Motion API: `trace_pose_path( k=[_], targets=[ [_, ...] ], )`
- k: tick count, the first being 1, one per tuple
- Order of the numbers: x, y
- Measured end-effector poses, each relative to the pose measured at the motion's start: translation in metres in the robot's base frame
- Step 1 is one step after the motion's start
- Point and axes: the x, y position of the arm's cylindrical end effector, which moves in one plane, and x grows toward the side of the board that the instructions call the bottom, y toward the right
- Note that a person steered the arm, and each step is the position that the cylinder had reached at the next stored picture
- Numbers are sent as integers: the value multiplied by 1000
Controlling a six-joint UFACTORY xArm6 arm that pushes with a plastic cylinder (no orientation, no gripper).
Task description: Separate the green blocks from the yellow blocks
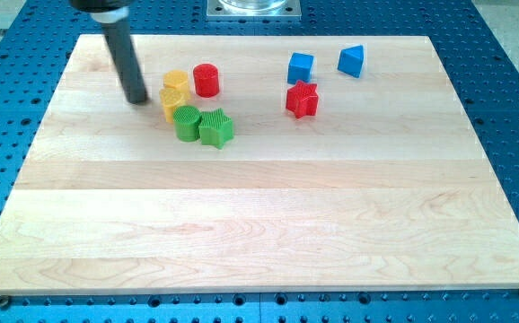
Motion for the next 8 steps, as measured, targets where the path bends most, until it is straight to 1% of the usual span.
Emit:
trace_pose_path(
  k=[1, 2, 3, 4, 5, 6, 7, 8],
  targets=[
    [20, 38],
    [38, 46],
    [58, 38],
    [76, 68],
    [76, 111],
    [96, 134],
    [92, 86],
    [53, 111]
  ],
)
